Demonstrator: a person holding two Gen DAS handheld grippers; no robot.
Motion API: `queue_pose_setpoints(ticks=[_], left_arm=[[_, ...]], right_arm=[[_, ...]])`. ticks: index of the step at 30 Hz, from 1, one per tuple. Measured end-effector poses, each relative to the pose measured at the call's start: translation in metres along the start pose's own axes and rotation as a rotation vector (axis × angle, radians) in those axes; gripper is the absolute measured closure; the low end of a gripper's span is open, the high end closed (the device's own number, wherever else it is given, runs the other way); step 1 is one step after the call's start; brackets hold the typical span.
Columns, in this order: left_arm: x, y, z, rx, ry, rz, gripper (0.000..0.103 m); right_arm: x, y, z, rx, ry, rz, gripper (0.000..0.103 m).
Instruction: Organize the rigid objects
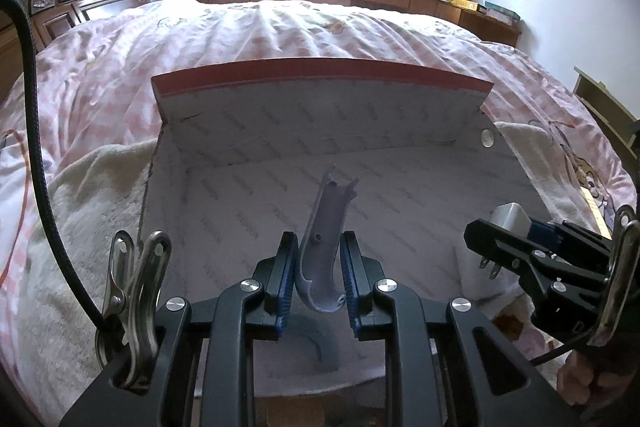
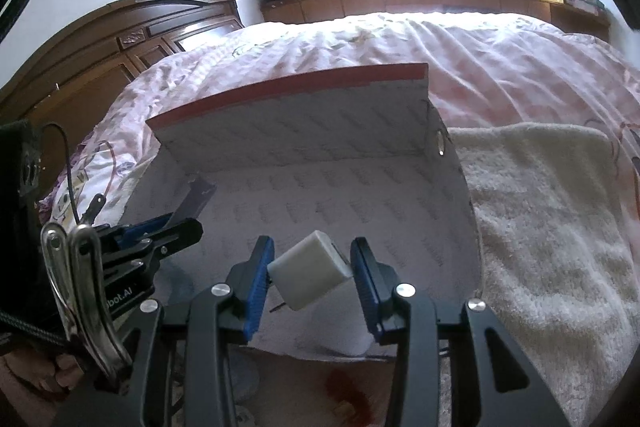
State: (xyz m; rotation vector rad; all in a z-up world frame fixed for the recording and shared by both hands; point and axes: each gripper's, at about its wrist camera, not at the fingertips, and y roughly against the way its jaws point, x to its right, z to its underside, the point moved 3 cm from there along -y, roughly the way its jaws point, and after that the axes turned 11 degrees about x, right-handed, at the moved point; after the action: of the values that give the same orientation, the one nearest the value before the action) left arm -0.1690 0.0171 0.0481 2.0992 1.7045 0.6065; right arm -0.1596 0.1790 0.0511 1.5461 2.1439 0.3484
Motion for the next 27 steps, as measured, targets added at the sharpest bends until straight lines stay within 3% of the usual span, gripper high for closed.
queue_pose_setpoints(ticks=[7, 10, 13, 16, 27], left_arm=[[0.003, -0.006, 0.002, -0.02, -0.021, -0.015, 0.08], [0.003, -0.009, 0.003, -0.043, -0.021, -0.025, 0.074], [0.002, -0.01, 0.004, -0.055, -0.015, -0.027, 0.068], [0.002, -0.009, 0.005, -0.052, -0.021, -0.04, 0.066], [0.0, -0.002, 0.004, -0.054, -0.014, -0.057, 0.065]], right_arm=[[-0.003, -0.002, 0.0, 0.005, 0.026, 0.019, 0.061], [-0.002, -0.002, -0.001, 0.005, 0.022, 0.025, 0.06], [0.0, -0.001, -0.002, 0.01, 0.01, 0.027, 0.054], [0.002, 0.0, -0.003, 0.018, 0.004, 0.043, 0.041], [0.008, 0.01, -0.007, 0.035, -0.036, 0.034, 0.041]])
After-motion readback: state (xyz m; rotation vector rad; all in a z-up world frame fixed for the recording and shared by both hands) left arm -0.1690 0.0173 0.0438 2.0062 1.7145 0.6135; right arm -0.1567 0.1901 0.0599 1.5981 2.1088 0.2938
